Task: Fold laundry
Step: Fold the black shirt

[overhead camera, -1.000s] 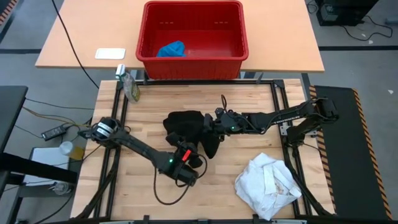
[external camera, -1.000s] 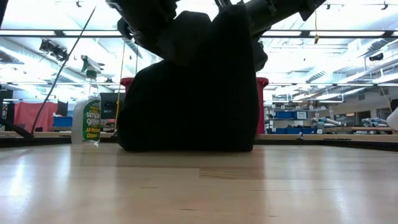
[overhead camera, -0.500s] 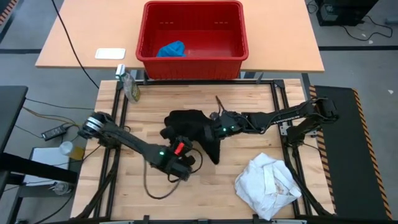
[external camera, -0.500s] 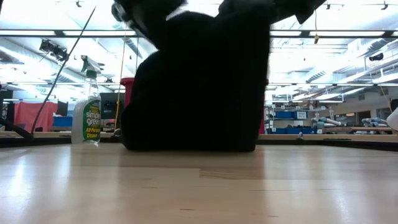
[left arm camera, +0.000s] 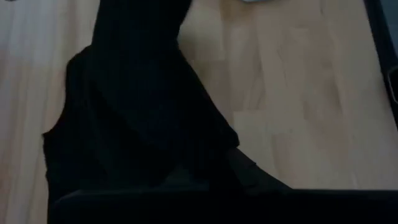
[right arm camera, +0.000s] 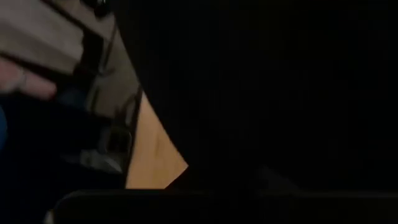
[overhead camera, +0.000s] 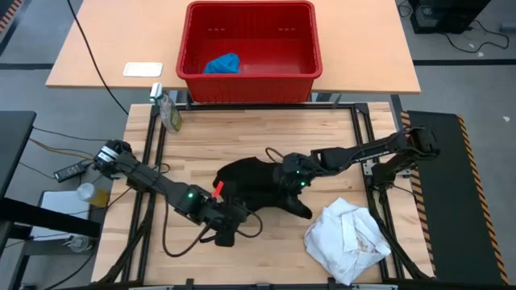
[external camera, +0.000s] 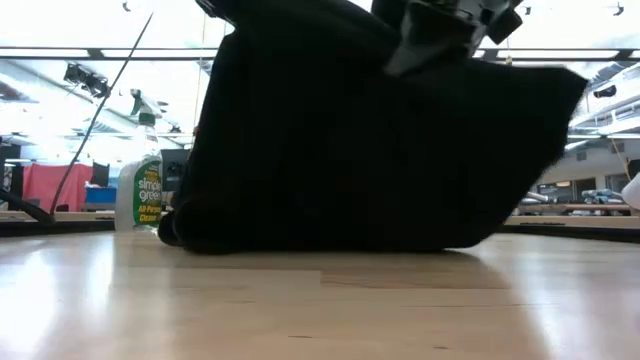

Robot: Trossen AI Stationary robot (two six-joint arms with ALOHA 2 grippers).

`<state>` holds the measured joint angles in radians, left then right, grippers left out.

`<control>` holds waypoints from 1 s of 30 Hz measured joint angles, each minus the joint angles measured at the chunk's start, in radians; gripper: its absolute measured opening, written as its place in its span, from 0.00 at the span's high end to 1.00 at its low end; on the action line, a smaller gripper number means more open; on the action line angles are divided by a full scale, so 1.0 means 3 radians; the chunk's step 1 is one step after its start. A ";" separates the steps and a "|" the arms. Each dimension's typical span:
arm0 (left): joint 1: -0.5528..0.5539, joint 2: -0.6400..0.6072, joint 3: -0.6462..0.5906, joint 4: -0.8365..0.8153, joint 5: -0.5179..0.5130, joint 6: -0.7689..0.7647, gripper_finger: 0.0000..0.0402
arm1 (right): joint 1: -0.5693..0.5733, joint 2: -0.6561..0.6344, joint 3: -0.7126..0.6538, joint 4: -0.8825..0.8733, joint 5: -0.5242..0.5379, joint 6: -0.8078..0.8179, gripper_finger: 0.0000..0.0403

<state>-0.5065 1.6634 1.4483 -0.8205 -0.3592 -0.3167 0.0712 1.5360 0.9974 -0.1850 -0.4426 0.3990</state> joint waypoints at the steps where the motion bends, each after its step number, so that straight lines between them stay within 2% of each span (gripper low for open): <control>1: 0.0001 0.0008 0.0000 0.0008 0.0025 0.0050 0.99 | 0.0026 0.0000 0.0000 -0.0071 0.0006 -0.0068 0.94; 5: 0.0072 0.0012 -0.0050 0.0195 0.0266 0.0197 0.99 | 0.0145 0.0000 0.0000 -0.0309 0.0049 -0.0324 0.82; 12: 0.0102 0.0009 -0.0275 0.0336 0.0531 0.0323 0.99 | 0.0278 -0.0025 0.0001 -0.0547 -0.0029 -0.0555 0.44; 16: 0.0177 -0.0021 -0.0458 0.0502 0.0570 0.0123 0.99 | 0.0374 0.0005 0.0001 -0.0848 0.0594 -0.0644 0.31; 19: 0.0327 -0.0021 -0.0581 0.0541 0.0753 -0.0173 0.99 | 0.0403 -0.0004 -0.0001 -0.0886 0.0863 -0.0664 0.29; 25: 0.0606 -0.0103 -0.0603 0.0296 0.0810 -0.0811 0.99 | 0.0602 -0.0198 0.0003 -0.0867 0.0464 -0.0458 0.34; 27: 0.0677 -0.0184 -0.0603 0.0132 0.0803 -0.1087 0.99 | 0.0728 -0.0200 0.0001 -0.0848 0.0436 -0.0380 0.35; 28: 0.0710 -0.0226 -0.0603 0.0007 0.0785 -0.1268 0.99 | 0.0802 -0.0201 0.0001 -0.0817 0.0548 -0.0354 0.35; 30: 0.0757 -0.0300 -0.0603 -0.0255 0.0723 -0.1694 0.99 | 0.0963 -0.0184 0.0001 -0.0751 0.1094 -0.0308 0.34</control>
<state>-0.2794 1.5735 1.2675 -0.8970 -0.1422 -0.8249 0.3600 1.4807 0.9977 -0.4102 -0.1144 0.3067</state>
